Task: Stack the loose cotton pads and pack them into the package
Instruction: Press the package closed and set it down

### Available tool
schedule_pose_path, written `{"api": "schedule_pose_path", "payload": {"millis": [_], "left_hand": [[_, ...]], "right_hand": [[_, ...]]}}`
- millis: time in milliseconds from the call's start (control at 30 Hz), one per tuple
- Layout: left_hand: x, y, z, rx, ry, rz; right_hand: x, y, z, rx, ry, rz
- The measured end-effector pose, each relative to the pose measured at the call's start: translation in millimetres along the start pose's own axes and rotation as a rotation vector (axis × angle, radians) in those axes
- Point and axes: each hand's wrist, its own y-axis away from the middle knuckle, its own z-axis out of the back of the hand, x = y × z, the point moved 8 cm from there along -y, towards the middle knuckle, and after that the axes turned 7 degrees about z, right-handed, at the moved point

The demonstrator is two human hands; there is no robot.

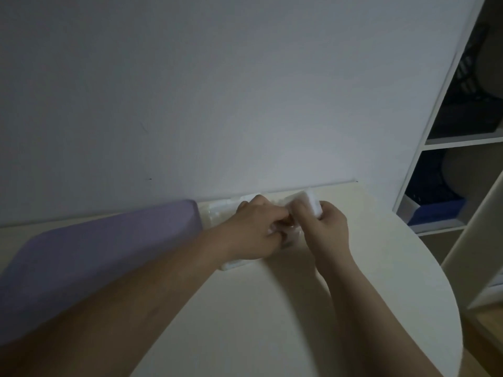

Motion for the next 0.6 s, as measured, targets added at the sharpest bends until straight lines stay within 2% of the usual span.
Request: {"api": "schedule_pose_path", "payload": {"millis": [333,500,600], "left_hand": [[13,-2,7,-0.087,0.028,-0.086],[31,1,10,0.003,0.023,-0.01],[25,1,8,0.033,-0.024,-0.048]], "right_hand": [[-12,-10,-12,0.116,0.363,0.104],[5,-13,-20,0.221,0.748,0.121],[17,-22,-32,0.369,0.938,0.097]]}}
